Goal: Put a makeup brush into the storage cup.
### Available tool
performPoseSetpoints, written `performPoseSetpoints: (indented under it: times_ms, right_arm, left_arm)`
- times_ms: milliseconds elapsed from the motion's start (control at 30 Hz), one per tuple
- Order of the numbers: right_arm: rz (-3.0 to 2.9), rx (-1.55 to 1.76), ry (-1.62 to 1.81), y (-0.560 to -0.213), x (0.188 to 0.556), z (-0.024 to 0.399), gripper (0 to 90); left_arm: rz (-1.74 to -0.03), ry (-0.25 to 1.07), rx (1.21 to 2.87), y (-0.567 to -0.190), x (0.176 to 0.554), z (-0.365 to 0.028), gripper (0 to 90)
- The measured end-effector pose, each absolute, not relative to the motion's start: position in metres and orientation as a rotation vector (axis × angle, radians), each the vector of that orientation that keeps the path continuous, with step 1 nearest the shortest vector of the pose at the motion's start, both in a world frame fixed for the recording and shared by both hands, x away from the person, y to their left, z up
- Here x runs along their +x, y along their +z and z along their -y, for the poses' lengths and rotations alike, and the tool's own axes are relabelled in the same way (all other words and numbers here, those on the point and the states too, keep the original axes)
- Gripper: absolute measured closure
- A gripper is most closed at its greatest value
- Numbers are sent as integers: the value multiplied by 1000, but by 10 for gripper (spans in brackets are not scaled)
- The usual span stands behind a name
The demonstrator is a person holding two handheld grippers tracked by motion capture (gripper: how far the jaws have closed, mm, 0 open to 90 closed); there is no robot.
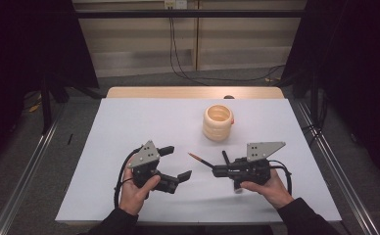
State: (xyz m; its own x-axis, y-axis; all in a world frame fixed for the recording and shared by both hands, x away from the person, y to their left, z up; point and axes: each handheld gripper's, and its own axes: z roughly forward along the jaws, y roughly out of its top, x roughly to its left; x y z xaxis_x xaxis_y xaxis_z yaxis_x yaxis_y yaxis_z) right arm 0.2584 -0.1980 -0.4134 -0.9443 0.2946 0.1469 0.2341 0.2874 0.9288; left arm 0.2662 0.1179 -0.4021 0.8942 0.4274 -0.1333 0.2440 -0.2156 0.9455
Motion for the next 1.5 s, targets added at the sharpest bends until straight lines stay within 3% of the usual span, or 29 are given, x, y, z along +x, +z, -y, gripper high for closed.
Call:
performPoseSetpoints:
  times_ms: [667, 1267, 1500]
  right_arm:
    - [-2434, 495, 1858, -412, 258, 194, 845]
    - [-2419, 523, 1863, -415, 263, 192, 845]
    - [-2418, 531, 1858, -415, 263, 193, 845]
  left_arm:
    - [-464, 97, 1766, -393, 268, -102, 42]
    - [-385, 70, 1795, -385, 267, -78, 121]
    - [-435, 87, 1774, -385, 267, -80, 158]
